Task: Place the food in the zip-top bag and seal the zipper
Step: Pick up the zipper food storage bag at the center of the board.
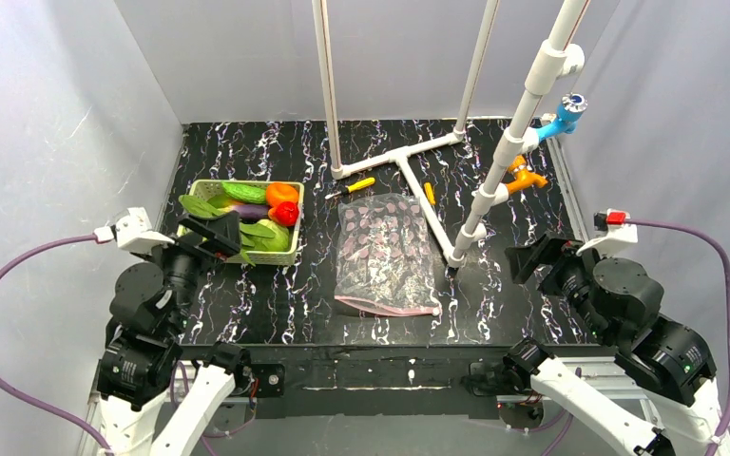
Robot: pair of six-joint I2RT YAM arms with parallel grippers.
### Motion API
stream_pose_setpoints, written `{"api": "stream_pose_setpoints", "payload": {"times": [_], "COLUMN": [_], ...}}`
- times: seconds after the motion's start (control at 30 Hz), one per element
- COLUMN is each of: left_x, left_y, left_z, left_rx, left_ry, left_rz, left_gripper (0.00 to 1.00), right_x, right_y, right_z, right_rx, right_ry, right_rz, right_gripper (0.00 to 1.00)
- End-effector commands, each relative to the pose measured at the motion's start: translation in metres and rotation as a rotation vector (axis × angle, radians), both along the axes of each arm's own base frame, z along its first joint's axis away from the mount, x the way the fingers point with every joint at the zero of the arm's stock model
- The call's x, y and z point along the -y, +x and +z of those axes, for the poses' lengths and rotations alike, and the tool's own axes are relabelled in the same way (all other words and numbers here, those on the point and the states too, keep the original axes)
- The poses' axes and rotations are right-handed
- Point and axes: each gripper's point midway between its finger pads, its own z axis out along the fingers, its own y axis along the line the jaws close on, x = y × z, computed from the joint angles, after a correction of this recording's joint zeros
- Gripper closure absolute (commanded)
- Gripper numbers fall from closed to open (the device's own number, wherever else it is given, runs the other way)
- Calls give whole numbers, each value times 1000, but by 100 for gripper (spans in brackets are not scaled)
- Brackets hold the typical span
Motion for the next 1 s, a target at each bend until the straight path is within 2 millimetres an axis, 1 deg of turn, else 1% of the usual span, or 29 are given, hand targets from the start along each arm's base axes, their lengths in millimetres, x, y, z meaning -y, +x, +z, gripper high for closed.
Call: {"api": "stream_pose_setpoints", "payload": {"times": [0.0,0.03,0.07,0.13,0.2,0.27,0.33,0.43,0.5,0.6,0.73,0.83,0.87,0.9,0.93,0.97], "left_x": [-4,-4,0,9,14,19,29,52,76,102,137,160,166,172,176,180], "left_y": [-15,-18,-20,-20,-20,-19,-17,-11,-12,-16,-23,-31,-35,-38,-41,-44], "left_z": [-41,-45,-46,-48,-50,-59,-70,-94,-111,-140,-165,-180,-187,-194,-201,-207], "left_rx": [-208,-220,-212,-191,-192,-234,-292,-422,-508,-617,-665,-672,-681,-701,-718,-734], "left_ry": [-94,-98,-87,-70,-68,-60,-47,-43,-58,-103,-222,-268,-257,-227,-192,-156], "left_rz": [50,49,18,-45,-73,-96,-146,-253,-383,-524,-695,-768,-780,-783,-779,-780], "left_gripper": [1,1,0,1,0,1,0,1,1,1,1,0,0,0,0,0], "right_x": [-18,-24,-24,-27,-36,-49,-62,-85,-95,-106,-126,-139,-145,-153,-163,-169], "right_y": [-9,-9,-9,-11,-17,-22,-29,-40,-49,-56,-65,-63,-62,-60,-65,-64], "right_z": [-20,-25,-34,-53,-68,-78,-84,-87,-88,-93,-104,-115,-119,-119,-121,-123], "right_rx": [-80,-91,-127,-230,-317,-363,-383,-363,-358,-350,-384,-424,-431,-412,-407,-397], "right_ry": [42,41,39,49,57,88,132,185,201,197,162,124,115,108,84,50], "right_rz": [83,109,94,56,83,129,195,353,442,546,713,766,782,795,831,834], "right_gripper": [0,0,0,0,0,0,0,0,0,0,0,0,0,0,0,0]}}
